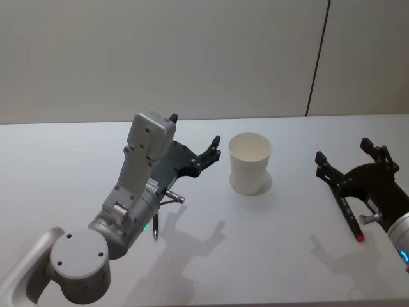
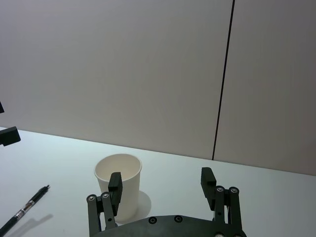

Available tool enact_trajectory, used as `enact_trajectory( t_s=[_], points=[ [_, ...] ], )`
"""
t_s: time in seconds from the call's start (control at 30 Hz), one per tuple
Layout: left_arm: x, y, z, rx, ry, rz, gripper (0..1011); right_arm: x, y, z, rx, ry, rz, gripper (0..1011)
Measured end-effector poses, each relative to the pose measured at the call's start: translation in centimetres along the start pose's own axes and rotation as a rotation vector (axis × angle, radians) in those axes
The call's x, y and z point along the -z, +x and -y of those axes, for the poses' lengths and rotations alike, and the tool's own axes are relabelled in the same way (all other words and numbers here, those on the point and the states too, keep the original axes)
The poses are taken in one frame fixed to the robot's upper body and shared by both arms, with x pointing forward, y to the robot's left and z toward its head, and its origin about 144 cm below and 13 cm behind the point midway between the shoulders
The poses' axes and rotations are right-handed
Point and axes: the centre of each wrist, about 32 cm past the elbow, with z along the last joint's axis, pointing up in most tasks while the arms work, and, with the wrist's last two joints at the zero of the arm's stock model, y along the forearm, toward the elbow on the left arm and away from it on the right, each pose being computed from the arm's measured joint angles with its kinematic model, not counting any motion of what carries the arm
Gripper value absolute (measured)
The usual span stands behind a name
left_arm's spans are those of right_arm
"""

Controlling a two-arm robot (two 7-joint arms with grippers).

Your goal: Place the pen into the pen holder.

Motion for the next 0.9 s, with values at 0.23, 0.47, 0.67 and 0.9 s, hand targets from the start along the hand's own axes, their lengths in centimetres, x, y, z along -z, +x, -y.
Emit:
enact_trajectory(
  t_s=[0.23,0.47,0.67,0.9],
  points=[
    [0.0,0.0,0.0,0.0,0.0,0.0,1004,0.0,0.0,0.0,0.0,0.0,0.0,1001],
    [0.0,0.0,0.0,0.0,0.0,0.0,1004,0.0,0.0,0.0,0.0,0.0,0.0,1001],
    [0.0,0.0,0.0,0.0,0.0,0.0,1004,0.0,0.0,0.0,0.0,0.0,0.0,1001],
    [0.0,0.0,0.0,0.0,0.0,0.0,1004,0.0,-0.01,0.0,0.0,0.0,0.0,1001]
  ],
)
